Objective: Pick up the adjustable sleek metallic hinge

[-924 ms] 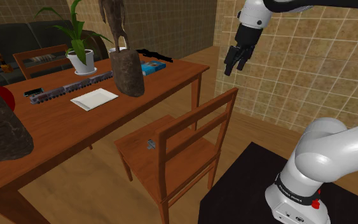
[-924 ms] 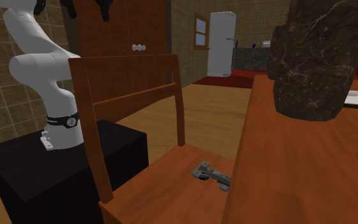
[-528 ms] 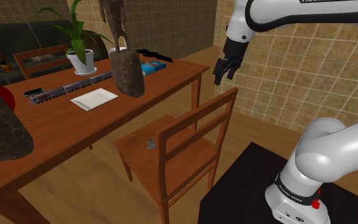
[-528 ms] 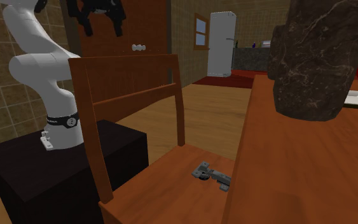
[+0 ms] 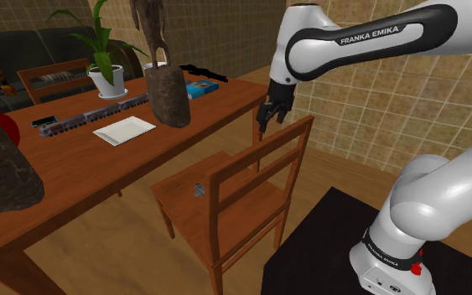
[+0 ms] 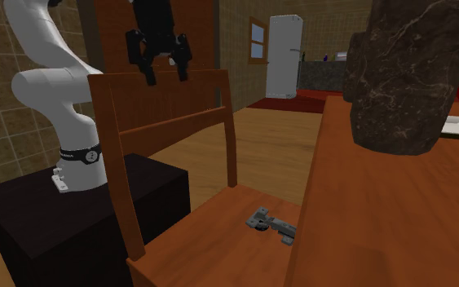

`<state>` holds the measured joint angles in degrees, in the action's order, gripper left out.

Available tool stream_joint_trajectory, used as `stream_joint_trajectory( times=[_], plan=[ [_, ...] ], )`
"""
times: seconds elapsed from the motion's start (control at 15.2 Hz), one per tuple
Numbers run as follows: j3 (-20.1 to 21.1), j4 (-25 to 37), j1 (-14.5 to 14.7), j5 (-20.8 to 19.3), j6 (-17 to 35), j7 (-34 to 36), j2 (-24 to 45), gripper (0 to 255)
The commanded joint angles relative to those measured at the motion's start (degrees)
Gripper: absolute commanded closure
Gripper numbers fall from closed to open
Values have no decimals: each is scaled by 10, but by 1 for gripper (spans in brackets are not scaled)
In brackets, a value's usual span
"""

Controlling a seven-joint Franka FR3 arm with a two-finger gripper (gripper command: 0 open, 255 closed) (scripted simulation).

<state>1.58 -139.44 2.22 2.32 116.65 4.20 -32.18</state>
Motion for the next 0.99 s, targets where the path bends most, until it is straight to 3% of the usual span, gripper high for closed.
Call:
stream_joint_trajectory(
  times=[0.0,0.46,0.92],
  plan=[
    [10,-5,3,2,44,12,40,0],
    [39,12,8,-4,159,50,178,0],
    [59,68,13,-34,248,101,332,0]
  ],
)
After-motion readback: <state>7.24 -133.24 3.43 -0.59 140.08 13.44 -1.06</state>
